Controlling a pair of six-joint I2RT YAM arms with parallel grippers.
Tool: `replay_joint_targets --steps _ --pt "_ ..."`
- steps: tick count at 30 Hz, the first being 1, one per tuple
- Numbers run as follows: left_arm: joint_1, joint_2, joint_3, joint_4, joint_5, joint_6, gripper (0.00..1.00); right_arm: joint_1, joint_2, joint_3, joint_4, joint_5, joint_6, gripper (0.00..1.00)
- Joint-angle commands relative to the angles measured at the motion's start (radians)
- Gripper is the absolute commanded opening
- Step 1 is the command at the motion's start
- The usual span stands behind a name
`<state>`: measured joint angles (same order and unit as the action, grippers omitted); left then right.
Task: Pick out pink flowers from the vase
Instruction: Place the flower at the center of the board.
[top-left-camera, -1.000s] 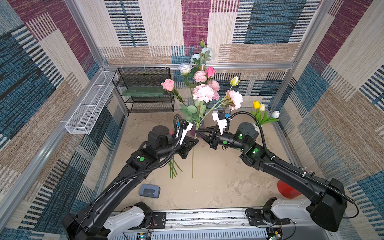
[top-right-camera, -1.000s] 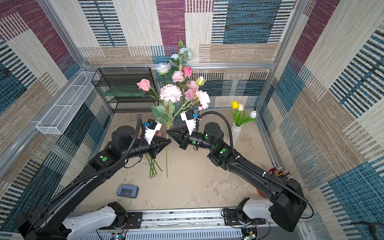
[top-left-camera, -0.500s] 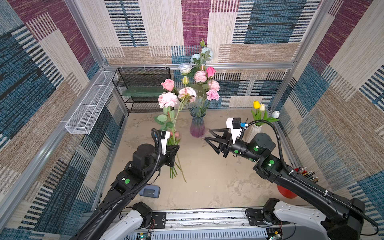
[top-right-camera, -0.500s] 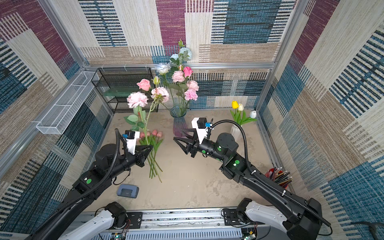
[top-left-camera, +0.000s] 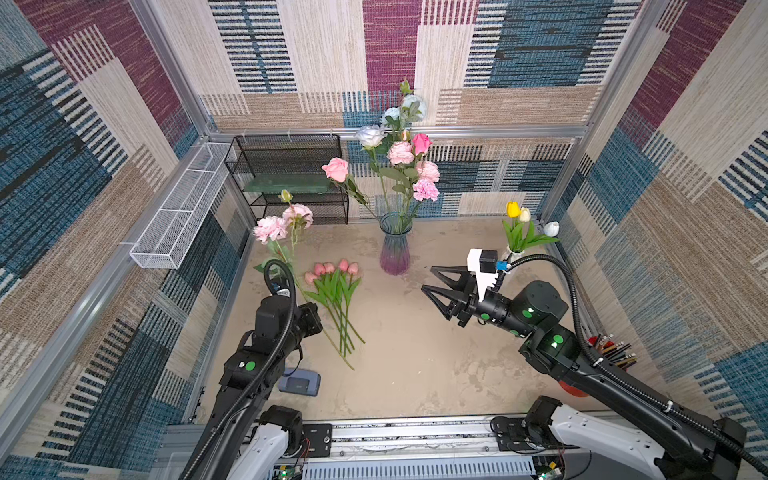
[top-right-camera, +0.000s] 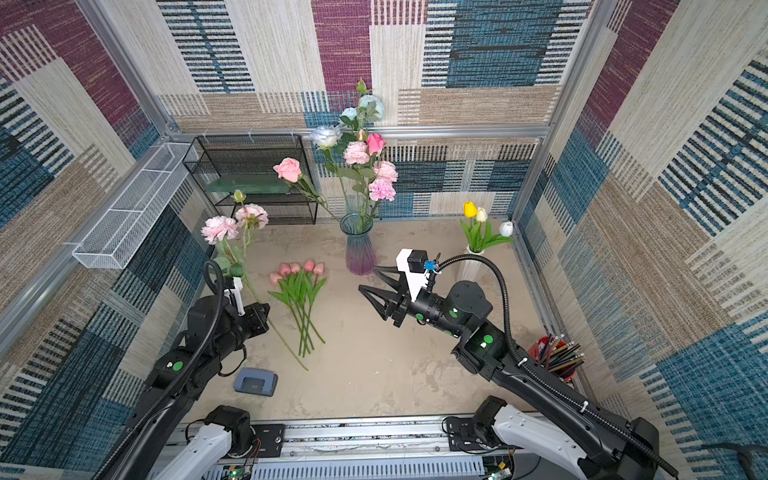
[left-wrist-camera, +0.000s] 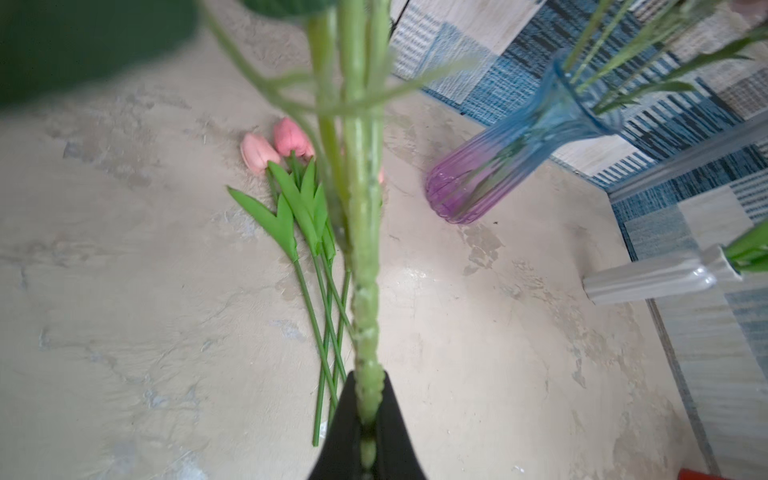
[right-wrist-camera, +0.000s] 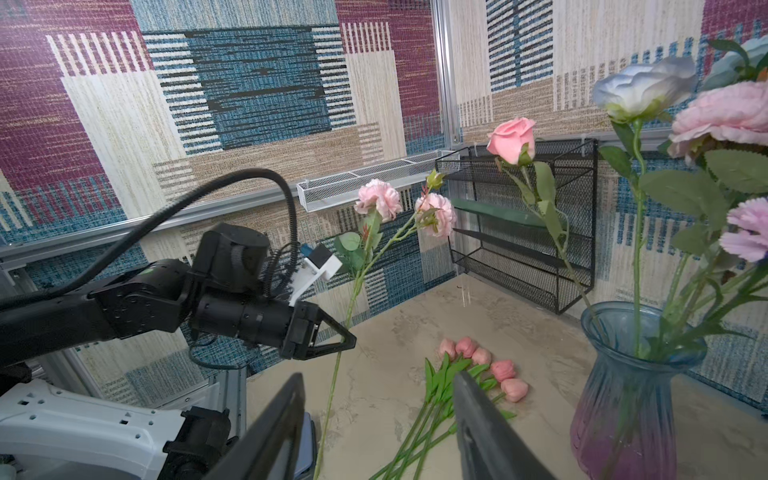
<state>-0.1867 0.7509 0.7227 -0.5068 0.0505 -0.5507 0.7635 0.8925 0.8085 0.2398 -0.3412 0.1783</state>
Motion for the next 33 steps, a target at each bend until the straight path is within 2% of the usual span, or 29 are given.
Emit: replay_joint_targets --steps 1,6,10,14,25,33 --pt "0.057 0.102 0.012 0.1 0.161 0.0 0.0 -0.001 -0.013 -0.007 -0.005 -0.021 -0.02 0.58" --pt "0.134 0.377 0.085 0.164 0.38 0.088 0.0 0.005 -0.025 -0.039 0.028 -0.051 0.019 0.58" --pt "0.15 0.527 0.164 0.136 0.413 0.193 0.0 0.013 -0.037 -0.065 0.043 -0.052 0.018 0.58" --pt "0.183 0.635 0.214 0.143 0.477 0.216 0.0 0.013 -0.034 -0.084 0.06 -0.056 0.013 0.58" --pt "0.179 0.808 0.192 0.262 0.519 0.141 0.0 0.014 -0.019 -0.12 0.091 -0.053 -0.007 0.58" --pt "0.176 0.916 0.254 0.203 0.472 0.173 0.0 0.013 0.004 -0.144 0.112 -0.047 -0.017 0.58"
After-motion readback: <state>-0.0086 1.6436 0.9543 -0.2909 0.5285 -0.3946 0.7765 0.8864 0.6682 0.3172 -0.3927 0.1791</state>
